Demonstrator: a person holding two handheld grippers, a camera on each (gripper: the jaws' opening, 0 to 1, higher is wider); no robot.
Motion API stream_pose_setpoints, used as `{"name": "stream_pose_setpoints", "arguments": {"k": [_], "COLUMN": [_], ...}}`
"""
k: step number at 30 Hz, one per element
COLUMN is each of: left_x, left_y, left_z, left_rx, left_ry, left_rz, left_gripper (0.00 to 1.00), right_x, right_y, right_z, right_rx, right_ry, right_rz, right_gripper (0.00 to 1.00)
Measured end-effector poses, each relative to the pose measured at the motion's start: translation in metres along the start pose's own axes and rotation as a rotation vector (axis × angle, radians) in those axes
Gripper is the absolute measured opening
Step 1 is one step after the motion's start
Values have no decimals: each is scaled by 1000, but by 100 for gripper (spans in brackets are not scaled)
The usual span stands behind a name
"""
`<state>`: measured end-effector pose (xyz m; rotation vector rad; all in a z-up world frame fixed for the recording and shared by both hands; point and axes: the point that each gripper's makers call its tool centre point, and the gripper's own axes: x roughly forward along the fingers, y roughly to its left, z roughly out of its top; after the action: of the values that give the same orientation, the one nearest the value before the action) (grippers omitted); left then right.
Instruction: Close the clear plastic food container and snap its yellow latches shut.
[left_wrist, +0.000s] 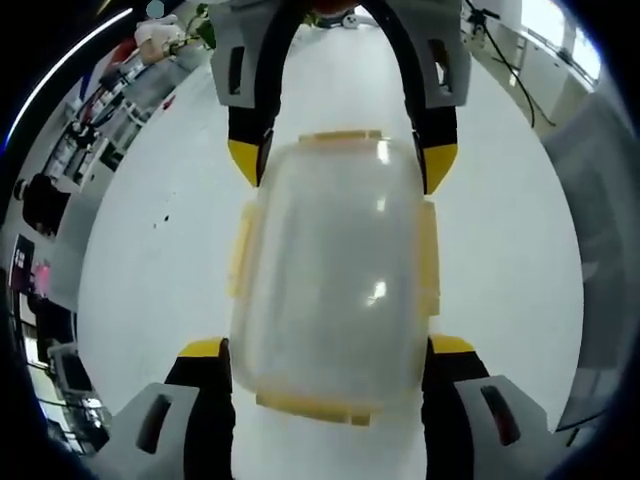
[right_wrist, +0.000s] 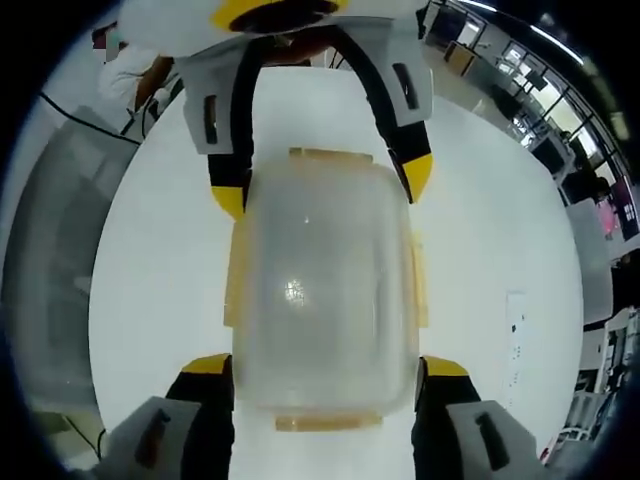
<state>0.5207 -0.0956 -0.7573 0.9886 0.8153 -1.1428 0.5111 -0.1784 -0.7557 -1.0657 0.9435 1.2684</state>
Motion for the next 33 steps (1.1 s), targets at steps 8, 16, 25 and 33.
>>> {"name": "stream_pose_setpoints", "arguments": {"k": [8, 16, 25, 33], "left_x": [1, -5, -12, -19], "left_y": [-6, -5, -5, -8], "left_z": [-2, -4, -1, -1], "left_rx": [1, -26, -25, -37], "left_ry": [-7, -18, -41, -51], "left_rz": [-3, 9, 46, 57], "left_gripper": [83, 83, 83, 83], "right_x": [-6, -11, -18, -24], "right_y": [-1, 2, 5, 13], "right_z": [1, -3, -8, -10], "right_rx": [17, 40, 60, 79], "right_ry": [-28, -48, -57, -68], "right_rz": [-21, -36, -66, -84], "right_gripper": [82, 82, 80, 80]}}
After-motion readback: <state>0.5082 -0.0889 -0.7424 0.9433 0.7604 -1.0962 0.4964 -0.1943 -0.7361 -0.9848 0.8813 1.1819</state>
